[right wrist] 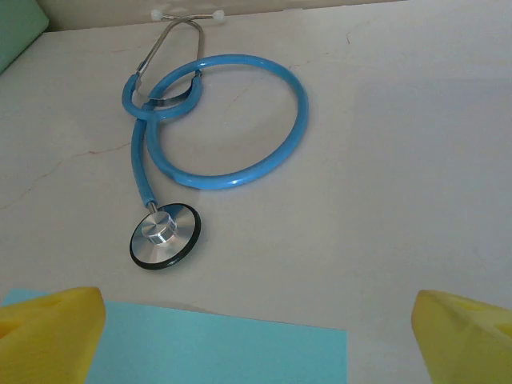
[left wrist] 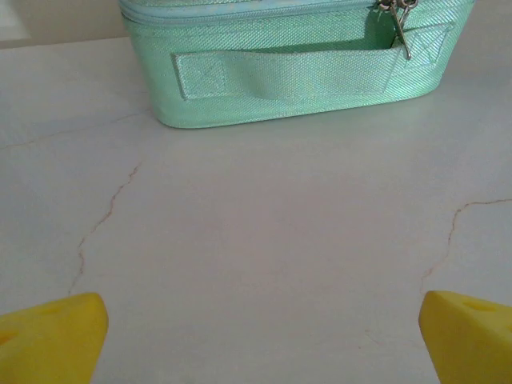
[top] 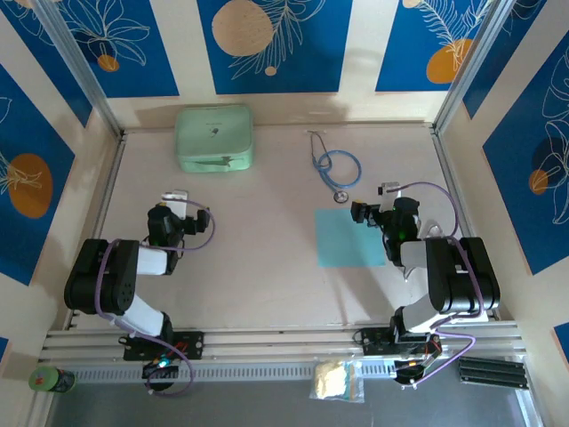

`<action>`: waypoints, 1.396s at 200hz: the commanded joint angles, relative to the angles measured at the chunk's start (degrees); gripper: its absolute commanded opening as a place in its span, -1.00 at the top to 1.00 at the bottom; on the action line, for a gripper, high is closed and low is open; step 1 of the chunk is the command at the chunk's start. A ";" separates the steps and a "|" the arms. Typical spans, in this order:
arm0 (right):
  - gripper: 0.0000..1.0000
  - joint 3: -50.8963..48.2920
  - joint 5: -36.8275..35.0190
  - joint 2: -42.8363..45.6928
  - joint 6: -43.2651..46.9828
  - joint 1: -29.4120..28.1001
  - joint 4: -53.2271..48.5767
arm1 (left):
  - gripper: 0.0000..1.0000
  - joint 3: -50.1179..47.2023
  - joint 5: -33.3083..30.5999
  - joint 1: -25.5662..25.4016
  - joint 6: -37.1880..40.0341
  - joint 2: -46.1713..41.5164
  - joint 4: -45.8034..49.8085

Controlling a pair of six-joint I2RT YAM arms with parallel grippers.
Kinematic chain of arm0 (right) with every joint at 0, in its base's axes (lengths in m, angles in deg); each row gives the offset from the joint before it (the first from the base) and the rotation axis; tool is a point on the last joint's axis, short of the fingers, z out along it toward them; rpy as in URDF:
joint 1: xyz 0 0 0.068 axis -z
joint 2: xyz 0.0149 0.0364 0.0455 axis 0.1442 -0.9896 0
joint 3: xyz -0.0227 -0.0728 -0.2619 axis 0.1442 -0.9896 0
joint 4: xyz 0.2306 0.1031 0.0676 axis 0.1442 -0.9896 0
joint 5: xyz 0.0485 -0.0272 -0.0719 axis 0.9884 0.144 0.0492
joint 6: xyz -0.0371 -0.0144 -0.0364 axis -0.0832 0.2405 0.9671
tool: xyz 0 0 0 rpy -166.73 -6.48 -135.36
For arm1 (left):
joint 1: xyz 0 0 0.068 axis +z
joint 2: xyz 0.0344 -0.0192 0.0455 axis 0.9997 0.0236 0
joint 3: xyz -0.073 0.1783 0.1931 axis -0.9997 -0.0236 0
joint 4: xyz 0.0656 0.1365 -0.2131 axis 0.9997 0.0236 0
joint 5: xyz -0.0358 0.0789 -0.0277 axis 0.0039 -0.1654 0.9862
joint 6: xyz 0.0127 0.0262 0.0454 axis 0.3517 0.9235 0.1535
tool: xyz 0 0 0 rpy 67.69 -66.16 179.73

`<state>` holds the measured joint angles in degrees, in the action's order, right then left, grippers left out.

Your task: Fold a paper plane with a square sheet of paper (pick it up from the middle)

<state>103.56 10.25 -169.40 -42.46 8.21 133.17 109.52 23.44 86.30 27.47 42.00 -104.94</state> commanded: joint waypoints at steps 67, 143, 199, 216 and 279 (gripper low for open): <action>-0.98 1.61 0.78 -0.69 -0.63 0.28 1.62 | -0.99 1.37 1.38 0.24 0.62 0.64 -1.81; -0.98 1.66 0.87 -0.77 -0.72 0.34 1.42 | -0.99 1.64 1.38 0.25 0.67 0.73 -1.33; -0.98 1.67 0.98 -0.78 -0.72 0.34 1.41 | -0.99 1.51 1.38 0.24 0.59 0.72 -1.47; -0.98 1.61 0.97 -0.69 -0.64 0.35 1.54 | -0.99 1.28 1.45 0.20 0.66 0.63 -1.74; -0.98 7.33 -1.73 10.12 0.38 -1.74 -16.17 | -0.99 3.19 -3.05 0.24 -0.63 -10.63 10.37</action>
<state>106.14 10.40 -165.08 -42.38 7.91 125.87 109.83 22.37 86.30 27.38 37.65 -102.52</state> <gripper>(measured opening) 0.990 0.994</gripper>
